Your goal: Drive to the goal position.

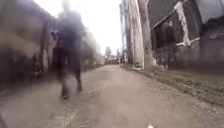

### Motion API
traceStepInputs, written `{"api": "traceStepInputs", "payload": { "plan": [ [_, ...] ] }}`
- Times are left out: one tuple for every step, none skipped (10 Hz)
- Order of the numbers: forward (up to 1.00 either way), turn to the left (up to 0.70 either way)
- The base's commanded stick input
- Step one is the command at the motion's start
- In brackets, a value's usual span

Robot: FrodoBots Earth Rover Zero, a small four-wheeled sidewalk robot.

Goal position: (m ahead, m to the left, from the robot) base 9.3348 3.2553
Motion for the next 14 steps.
{"api": "traceStepInputs", "payload": {
  "plan": [
    [0.5,0.0],
    [0.5,0.0],
    [0.5,0.0],
    [0.5,0.0],
    [0.5,0.0],
    [0.5,0.0],
    [0.5,0.0],
    [0.5,0.0],
    [0.5,0.0],
    [0.5,0.0],
    [0.5,0.0],
    [0.5,0.0],
    [0.5,0.0],
    [0.5,0.0]
  ]
}}
